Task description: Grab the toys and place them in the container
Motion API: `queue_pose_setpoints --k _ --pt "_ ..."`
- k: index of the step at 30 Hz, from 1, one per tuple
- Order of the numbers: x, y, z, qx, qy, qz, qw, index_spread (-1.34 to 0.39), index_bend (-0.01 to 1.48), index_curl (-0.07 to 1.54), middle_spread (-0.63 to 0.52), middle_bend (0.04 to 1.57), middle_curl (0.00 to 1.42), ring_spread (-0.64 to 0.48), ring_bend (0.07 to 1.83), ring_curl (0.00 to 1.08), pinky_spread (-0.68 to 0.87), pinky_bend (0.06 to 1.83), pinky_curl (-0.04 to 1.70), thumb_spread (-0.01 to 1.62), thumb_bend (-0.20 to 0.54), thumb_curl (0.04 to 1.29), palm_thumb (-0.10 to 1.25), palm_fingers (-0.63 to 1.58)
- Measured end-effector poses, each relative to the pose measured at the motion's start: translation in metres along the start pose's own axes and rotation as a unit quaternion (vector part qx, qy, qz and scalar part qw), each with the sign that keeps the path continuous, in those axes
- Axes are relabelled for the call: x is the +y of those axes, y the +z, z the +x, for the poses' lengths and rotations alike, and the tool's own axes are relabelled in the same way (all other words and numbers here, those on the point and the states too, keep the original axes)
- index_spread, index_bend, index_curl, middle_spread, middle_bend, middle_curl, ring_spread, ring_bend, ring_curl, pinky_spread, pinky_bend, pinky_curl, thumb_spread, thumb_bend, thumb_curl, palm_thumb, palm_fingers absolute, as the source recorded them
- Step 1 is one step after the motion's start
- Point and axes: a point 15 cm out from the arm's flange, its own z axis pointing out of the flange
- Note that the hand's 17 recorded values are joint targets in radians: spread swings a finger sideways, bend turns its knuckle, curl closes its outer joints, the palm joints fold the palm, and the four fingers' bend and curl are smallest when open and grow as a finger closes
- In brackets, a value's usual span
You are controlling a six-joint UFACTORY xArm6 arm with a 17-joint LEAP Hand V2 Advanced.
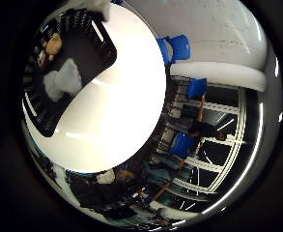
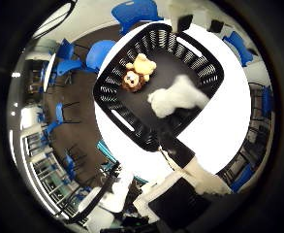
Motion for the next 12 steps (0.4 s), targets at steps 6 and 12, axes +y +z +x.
queue_pose_setpoints --k 6,12 --pt "0.027 -0.018 0.009 -0.049 0.046 0.02 0.998 -0.52 0.23 0.4 -0.11 0.38 0.32 0.09 0.48 0.25 0.48 0.41 0.44 1.05 -0.022 0.4 0.73 0.2" --pt "0.072 -0.056 0.017 -0.061 0.077 0.031 0.995 -0.52 0.18 0.37 -0.1 0.3 0.31 0.1 0.4 0.22 0.47 0.33 0.38 1.06 -0.022 0.38 0.73 0.26"
